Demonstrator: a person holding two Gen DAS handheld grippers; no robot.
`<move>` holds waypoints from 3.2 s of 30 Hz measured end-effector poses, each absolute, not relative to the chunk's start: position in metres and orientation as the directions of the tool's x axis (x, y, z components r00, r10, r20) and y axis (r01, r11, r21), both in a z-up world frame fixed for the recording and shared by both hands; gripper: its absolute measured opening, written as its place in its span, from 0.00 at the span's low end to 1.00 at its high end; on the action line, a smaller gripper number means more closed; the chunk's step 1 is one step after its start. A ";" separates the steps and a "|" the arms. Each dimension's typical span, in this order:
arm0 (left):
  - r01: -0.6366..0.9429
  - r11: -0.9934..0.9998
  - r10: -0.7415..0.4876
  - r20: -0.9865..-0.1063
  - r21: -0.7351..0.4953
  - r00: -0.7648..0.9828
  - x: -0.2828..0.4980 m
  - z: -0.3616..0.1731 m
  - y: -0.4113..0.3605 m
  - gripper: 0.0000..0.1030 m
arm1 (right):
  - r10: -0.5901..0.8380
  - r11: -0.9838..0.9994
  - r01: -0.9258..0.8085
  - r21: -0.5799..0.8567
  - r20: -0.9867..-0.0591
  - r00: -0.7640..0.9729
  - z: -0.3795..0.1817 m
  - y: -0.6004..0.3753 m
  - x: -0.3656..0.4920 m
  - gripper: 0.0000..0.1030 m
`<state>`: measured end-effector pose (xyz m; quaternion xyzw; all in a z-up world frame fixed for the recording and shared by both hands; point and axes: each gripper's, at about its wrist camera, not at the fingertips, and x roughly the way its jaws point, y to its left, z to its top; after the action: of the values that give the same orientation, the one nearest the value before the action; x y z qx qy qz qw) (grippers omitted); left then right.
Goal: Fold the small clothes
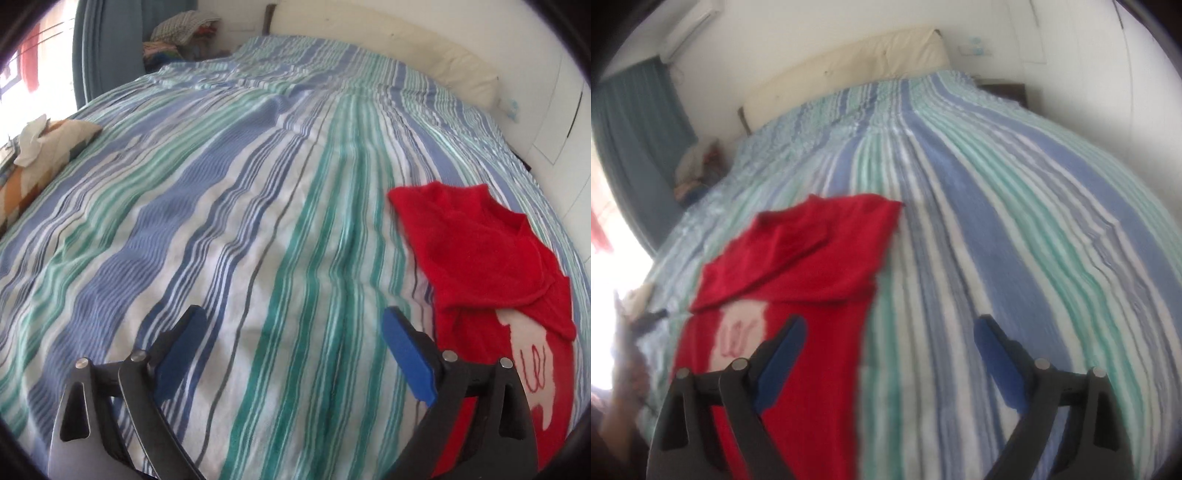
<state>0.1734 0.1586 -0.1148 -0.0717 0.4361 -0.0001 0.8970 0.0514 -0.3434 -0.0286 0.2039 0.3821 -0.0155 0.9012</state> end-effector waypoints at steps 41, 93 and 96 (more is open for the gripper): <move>-0.053 0.998 0.046 -0.832 0.020 0.553 0.186 -0.145 0.145 1.00 | -0.201 0.900 0.421 0.110 -0.753 0.626 -0.124 -0.414 0.037 0.97; -0.054 0.998 0.046 -0.832 0.019 0.553 0.186 -0.145 0.145 1.00 | -0.241 0.902 0.426 0.066 -0.743 0.625 -0.125 -0.409 0.043 1.00; -0.054 0.998 0.046 -0.832 0.019 0.553 0.186 -0.145 0.145 1.00 | -0.241 0.902 0.426 0.066 -0.743 0.625 -0.125 -0.409 0.043 1.00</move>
<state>0.1864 0.1452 -0.1449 -0.0044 0.4721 0.0284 0.8811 0.0429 -0.4086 -0.1247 0.1188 0.3908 -0.1866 0.8935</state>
